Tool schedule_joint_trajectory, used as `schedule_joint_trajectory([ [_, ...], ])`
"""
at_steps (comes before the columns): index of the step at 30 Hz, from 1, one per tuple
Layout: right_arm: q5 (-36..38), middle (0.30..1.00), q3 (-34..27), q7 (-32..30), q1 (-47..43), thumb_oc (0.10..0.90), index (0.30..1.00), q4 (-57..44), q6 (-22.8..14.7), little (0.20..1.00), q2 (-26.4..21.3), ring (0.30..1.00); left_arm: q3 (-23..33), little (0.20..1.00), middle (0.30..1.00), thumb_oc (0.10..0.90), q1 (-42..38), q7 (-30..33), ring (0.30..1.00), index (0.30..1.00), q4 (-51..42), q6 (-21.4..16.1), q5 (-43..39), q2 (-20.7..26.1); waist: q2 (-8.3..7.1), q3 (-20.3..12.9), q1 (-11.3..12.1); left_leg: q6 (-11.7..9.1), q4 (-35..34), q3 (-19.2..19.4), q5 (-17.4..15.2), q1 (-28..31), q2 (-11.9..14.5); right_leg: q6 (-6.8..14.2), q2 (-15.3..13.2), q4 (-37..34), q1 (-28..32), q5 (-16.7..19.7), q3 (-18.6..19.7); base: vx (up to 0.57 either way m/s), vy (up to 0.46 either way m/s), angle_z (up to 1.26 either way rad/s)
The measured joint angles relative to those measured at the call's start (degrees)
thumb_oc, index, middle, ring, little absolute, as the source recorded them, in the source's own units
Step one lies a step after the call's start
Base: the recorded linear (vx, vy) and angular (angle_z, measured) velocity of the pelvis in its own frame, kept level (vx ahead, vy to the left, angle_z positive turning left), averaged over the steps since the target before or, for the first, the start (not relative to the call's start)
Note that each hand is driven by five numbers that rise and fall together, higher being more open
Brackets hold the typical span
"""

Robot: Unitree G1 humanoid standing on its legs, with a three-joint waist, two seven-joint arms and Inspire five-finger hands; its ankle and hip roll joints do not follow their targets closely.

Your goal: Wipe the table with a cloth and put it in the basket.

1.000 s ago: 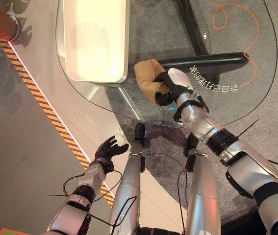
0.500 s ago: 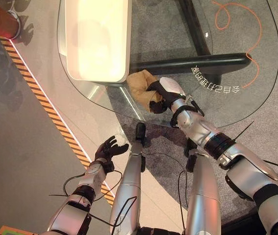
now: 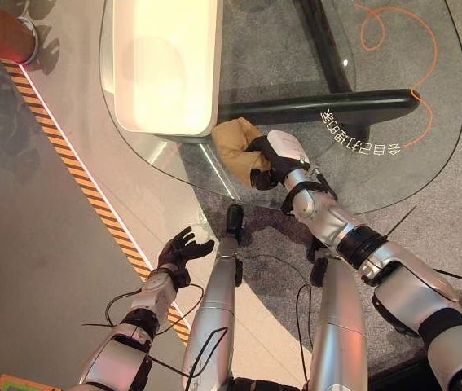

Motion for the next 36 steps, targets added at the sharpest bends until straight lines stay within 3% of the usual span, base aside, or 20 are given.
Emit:
schedule_joint_trajectory([
  [10,5.3,0.3,-6.1,-10.5,-1.7,0.1,0.3,2.4,-2.2,0.2,-3.0,0.3,-0.1,0.9,0.9,0.8,0.0,-0.1,0.9,0.9,0.2,-0.3,0.0,0.1,-0.16,0.1,0.2,0.3,1.9,-0.4,-0.2,-2.8,-0.3,0.3,-0.2,-0.2,-1.5,0.4,-0.4,0.0,0.0,0.0],
  [26,8.0,0.3,-10.8,-16.9,-6.5,0.1,0.3,11.0,-4.8,0.2,-6.3,0.3,-0.1,0.9,0.9,0.8,0.0,-0.6,0.9,0.9,-0.5,-0.2,-2.4,2.6,-0.5,0.3,0.1,0.9,2.8,-0.4,-0.5,-4.2,-0.8,0.5,-0.4,-0.9,-2.3,1.1,0.1,0.0,0.0,0.0],
  [36,13.0,0.3,-19.0,-22.6,-9.0,0.1,0.3,18.8,-6.1,0.2,-10.4,0.3,-0.1,0.9,0.9,0.8,0.0,-1.4,0.9,0.9,-0.9,0.1,-4.3,4.0,-0.87,0.5,0.0,1.4,3.8,-0.4,-0.9,-5.0,-0.9,0.8,-0.4,-1.3,-2.3,1.7,0.1,0.0,0.0,0.0],
])
